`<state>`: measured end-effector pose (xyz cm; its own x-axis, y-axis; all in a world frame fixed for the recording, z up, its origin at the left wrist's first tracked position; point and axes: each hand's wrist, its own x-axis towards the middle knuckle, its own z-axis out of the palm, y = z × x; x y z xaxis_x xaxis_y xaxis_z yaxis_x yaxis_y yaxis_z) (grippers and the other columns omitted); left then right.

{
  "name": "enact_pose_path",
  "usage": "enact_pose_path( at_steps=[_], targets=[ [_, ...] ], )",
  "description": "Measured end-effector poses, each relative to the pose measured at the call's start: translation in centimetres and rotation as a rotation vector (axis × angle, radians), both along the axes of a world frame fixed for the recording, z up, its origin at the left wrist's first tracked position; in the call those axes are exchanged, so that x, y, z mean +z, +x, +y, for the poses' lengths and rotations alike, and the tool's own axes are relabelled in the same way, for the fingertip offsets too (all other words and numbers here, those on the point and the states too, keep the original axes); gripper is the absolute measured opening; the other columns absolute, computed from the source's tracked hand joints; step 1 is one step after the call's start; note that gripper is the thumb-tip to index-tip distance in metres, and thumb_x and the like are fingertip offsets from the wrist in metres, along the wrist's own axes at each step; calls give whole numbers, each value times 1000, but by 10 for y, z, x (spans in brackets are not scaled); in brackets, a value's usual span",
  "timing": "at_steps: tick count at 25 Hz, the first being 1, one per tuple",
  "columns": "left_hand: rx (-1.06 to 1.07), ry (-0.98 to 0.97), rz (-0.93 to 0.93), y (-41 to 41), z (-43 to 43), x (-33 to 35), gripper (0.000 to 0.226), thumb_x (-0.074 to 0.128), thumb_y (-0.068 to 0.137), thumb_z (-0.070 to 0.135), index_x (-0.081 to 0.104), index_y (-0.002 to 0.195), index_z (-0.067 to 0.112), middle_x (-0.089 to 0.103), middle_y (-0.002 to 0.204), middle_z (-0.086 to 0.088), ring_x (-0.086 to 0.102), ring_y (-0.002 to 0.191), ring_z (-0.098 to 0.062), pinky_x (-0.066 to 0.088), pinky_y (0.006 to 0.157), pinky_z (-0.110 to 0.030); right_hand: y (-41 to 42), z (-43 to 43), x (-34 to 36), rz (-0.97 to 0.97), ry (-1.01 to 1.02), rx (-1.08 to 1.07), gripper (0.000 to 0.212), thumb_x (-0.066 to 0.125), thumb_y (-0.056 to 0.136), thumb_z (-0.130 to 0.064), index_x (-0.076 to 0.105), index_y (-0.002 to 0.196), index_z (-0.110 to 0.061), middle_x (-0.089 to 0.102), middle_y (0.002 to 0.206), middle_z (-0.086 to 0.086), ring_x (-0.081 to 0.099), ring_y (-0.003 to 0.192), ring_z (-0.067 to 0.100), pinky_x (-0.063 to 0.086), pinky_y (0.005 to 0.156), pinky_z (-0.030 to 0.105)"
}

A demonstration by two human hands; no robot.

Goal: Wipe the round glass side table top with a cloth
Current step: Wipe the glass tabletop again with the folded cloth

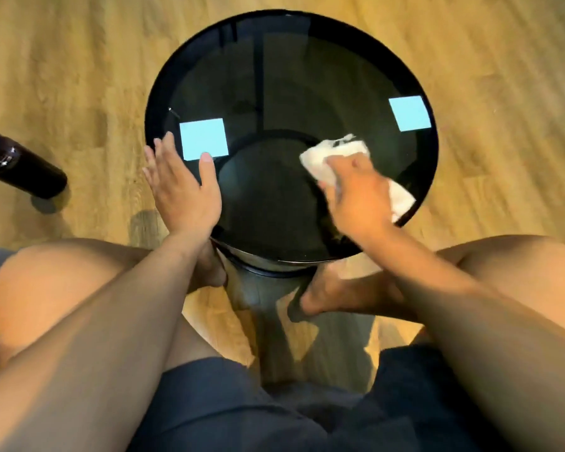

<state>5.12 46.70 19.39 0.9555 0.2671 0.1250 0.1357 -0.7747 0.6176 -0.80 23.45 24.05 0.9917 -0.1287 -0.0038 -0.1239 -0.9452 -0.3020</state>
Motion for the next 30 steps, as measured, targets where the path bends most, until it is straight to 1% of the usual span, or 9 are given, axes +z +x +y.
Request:
enact_pose_path(
  at_steps=[3, 6, 11, 14, 18, 22, 24, 27, 30],
  targets=[
    [-27, 21, -7, 0, 1, 1, 61, 33, 99, 41, 25, 151, 11, 25, 161, -16, 10, 153, -31, 0, 123, -50, -45, 104, 6, 158, 417, 350, 36, 59, 96, -33, 59, 127, -16, 62, 119, 9, 63, 98, 26, 50, 81, 36],
    [-19, 49, -5, -1, 1, 0, 60, 33, 99, 41, 25, 151, 11, 25, 161, -16, 8, 153, -31, -4, 122, -49, -41, 57, 39, 164, 814, 115, 22, 60, 96, -31, 63, 111, -15, 65, 96, -3, 62, 88, 8, 52, 76, 23],
    [5, 49, 4, -1, 2, 0, 60, 34, 100, 43, 25, 151, 15, 24, 162, -12, 7, 153, -28, -2, 123, -48, -31, -106, 55, -78, 103, -302, 37, 58, 88, -39, 56, 116, -15, 63, 102, 12, 60, 93, 35, 40, 73, 36],
    [-5, 47, 15, 1, 2, -1, 60, 34, 99, 44, 25, 151, 15, 23, 163, -13, 7, 153, -28, -1, 123, -47, -58, -83, 28, 234, -50, -96, 54, 66, 79, -14, 48, 129, -15, 47, 122, 18, 58, 97, 42, 43, 76, 37],
    [-19, 43, 22, 1, 0, -1, 61, 32, 100, 46, 23, 152, 15, 21, 163, -13, 5, 153, -28, 0, 124, -48, -78, 26, 22, 257, -230, 238, 49, 58, 89, -18, 41, 134, -22, 42, 128, 10, 57, 104, 31, 51, 82, 38],
    [-90, 181, 55, -7, -5, 5, 59, 35, 100, 42, 26, 151, 13, 25, 162, -15, 8, 153, -32, -4, 120, -59, -61, 93, 40, 370, 766, 288, 35, 62, 93, -19, 54, 127, -20, 59, 117, -3, 59, 106, 14, 50, 92, 31],
    [-175, 177, 70, -15, -13, 10, 59, 36, 101, 42, 27, 152, 13, 25, 162, -13, 7, 153, -30, -6, 119, -60, -49, 68, 51, 180, 949, 108, 29, 65, 90, -17, 57, 117, -21, 62, 103, -10, 60, 94, 6, 48, 81, 23],
    [-243, 259, 95, -28, -17, 15, 63, 26, 100, 50, 23, 154, 17, 20, 164, -8, 2, 154, -26, -10, 119, -55, -40, -25, 50, -154, 428, -181, 41, 63, 85, -11, 57, 125, -21, 59, 113, 0, 58, 97, 17, 39, 77, 25],
    [-302, 354, 96, -34, -20, 16, 65, 23, 100, 52, 21, 155, 18, 18, 165, -7, 1, 154, -25, -7, 121, -56, -53, -87, 30, 3, 3, -295, 43, 61, 89, -16, 54, 132, -16, 49, 124, 17, 57, 100, 43, 45, 76, 37]
  ],
)
